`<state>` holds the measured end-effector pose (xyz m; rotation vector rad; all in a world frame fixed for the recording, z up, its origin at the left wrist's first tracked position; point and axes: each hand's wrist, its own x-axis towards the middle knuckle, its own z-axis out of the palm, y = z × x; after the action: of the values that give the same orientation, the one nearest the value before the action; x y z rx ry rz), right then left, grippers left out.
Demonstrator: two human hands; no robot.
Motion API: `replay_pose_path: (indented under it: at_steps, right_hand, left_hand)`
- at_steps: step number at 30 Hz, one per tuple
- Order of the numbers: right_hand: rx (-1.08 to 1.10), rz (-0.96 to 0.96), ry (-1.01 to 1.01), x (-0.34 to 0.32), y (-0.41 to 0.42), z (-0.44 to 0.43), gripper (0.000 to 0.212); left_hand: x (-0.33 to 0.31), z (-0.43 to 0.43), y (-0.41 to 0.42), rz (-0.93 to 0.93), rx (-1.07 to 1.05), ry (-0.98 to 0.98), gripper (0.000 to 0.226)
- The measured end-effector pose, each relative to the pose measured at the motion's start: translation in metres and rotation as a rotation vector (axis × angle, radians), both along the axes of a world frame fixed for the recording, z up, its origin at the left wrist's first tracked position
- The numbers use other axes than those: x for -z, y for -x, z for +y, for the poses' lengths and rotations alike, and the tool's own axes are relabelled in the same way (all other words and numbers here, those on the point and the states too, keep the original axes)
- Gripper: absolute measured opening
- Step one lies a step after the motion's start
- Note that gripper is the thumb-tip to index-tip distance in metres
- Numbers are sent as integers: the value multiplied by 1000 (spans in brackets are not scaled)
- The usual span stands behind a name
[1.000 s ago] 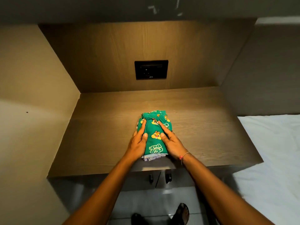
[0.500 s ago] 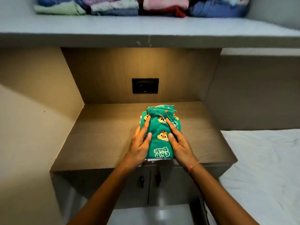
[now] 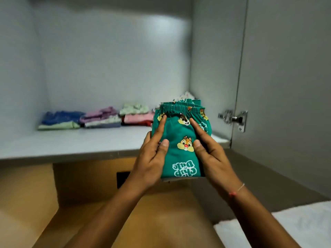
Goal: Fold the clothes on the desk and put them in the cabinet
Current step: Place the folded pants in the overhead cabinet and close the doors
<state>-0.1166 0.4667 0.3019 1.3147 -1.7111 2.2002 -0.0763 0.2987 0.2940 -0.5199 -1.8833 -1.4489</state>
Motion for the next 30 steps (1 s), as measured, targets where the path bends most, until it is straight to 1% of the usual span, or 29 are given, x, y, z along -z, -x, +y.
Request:
replay_pose_path:
  at_steps: [2,5,7,10,11,13,16,18,20,21,22,23,24,25,26,27,29,30]
  right_hand:
    - [15,6,18,-31,16,-1,48]
    - [72,13,9,-68,47,-6,48]
    - [120,-49,-35,-86,74,-9,47]
    - [229,-191,-170,-90,122,-18,46]
    - [272,-217,-230,-87,138,-22,45]
    - [412,-185,-394,-75,167,-27,44]
    - [702,-87,-663,-64,187,-28,42]
    - [863,37,-761,-67,190,-29,41]
    - [945,248,-779,-76,186,-36,40]
    - [941,346,-763,-82,182,-41,39]
    - [906,401,-775,-88,179,-48,39]
    - [852,410,-832,-91,178,-56,40]
    - [789,386,-954,-91,178,-64,43]
    - [724,373,-1128,-89,181,-70,46]
    - [675,377,-1294,-84,186,-75,50]
    - [659,399,-1399,-79,192,-78,52]
    - [656,397,-1448,-76,206,-77,54]
    - [655,384,-1449,-77,214,-74,54]
  left_hand:
    - [-29,-1,20,16,41,-4,53]
    - [-62,-2,58,0,25,1,53]
    - [-78,-4,88,-97,23,-20,53]
    - [-85,-10,134,-335,-36,10,55]
    - [-83,-14,149,-392,-87,54,55]
    - [-75,-19,172,-478,-204,188,54]
    - [-66,-27,194,-599,-349,496,54]
    - [-68,-33,198,-637,-394,671,56]
    - [-73,-43,194,-618,-437,761,55]
    - [-74,-51,189,-608,-460,786,54]
    - [-75,-60,183,-604,-494,821,53]
    - [-74,-71,177,-608,-537,873,52]
    - [-71,-84,171,-618,-574,924,52]
    - [-69,-97,166,-639,-586,962,54]
    - [-64,-109,160,-689,-574,979,59]
    - [-58,-118,155,-763,-557,979,64]
    - [-51,-130,147,-892,-540,971,69]
    - [-50,-132,146,-910,-537,980,69]
